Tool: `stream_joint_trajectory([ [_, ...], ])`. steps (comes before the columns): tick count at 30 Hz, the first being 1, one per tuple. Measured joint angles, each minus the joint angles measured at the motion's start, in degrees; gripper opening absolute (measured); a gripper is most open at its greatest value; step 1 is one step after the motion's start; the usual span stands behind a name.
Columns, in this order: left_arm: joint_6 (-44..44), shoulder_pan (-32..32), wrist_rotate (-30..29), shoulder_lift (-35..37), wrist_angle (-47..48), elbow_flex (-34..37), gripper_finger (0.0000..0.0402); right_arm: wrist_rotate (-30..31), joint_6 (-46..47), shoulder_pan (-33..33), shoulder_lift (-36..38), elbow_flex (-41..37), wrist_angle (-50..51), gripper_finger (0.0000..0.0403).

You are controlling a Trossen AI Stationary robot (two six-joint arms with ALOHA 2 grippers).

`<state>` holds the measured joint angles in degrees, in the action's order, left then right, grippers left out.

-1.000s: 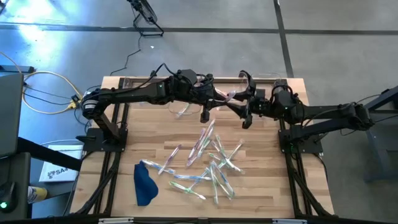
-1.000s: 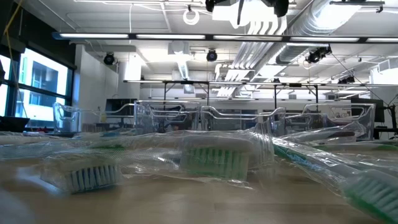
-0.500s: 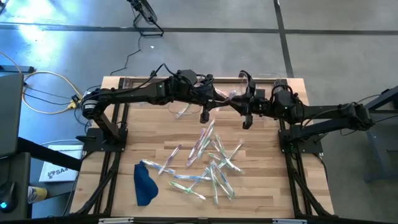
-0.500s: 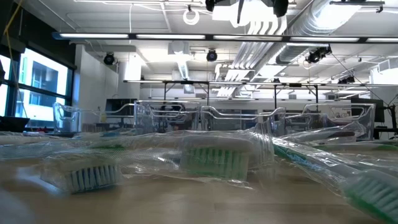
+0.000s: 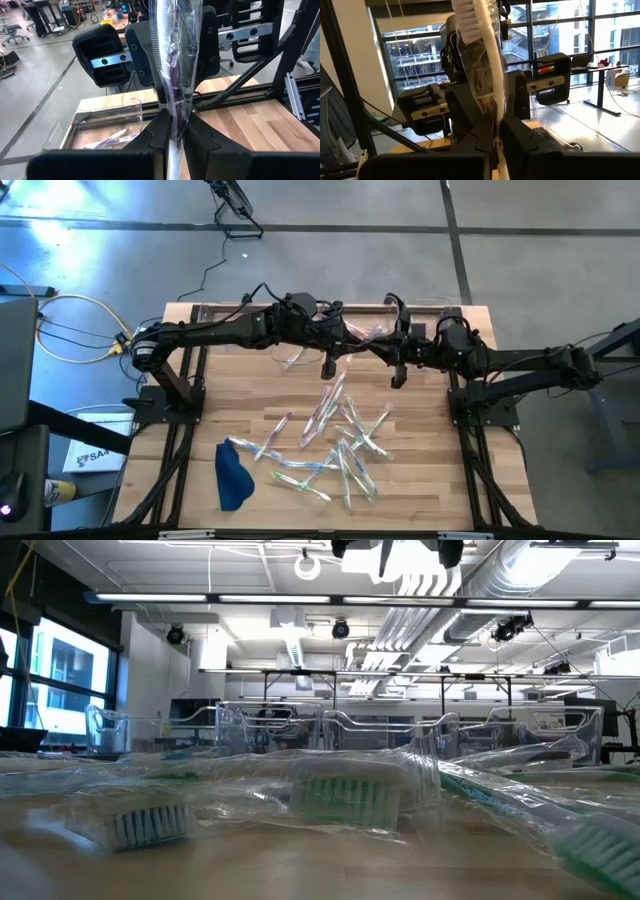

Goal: Pick & Place Toothbrushes
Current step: Put the purple toothbrush into the right transparent bin

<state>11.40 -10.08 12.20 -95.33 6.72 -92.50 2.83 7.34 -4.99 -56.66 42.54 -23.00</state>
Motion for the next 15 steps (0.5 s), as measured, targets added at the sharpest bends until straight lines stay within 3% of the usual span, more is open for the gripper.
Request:
stream_joint_trajectory([
  [8, -0.5, 0.0, 0.0, 0.0, -0.2, 0.0, 0.0070, 0.0, 0.4, 0.0, 0.0, 0.0, 0.3, 0.0010],
  [15, -0.4, 0.0, -0.4, 0.0, -0.3, 0.0, 0.0147, -0.5, 0.4, 0.0, 0.0, 0.0, 1.4, 0.0010],
])
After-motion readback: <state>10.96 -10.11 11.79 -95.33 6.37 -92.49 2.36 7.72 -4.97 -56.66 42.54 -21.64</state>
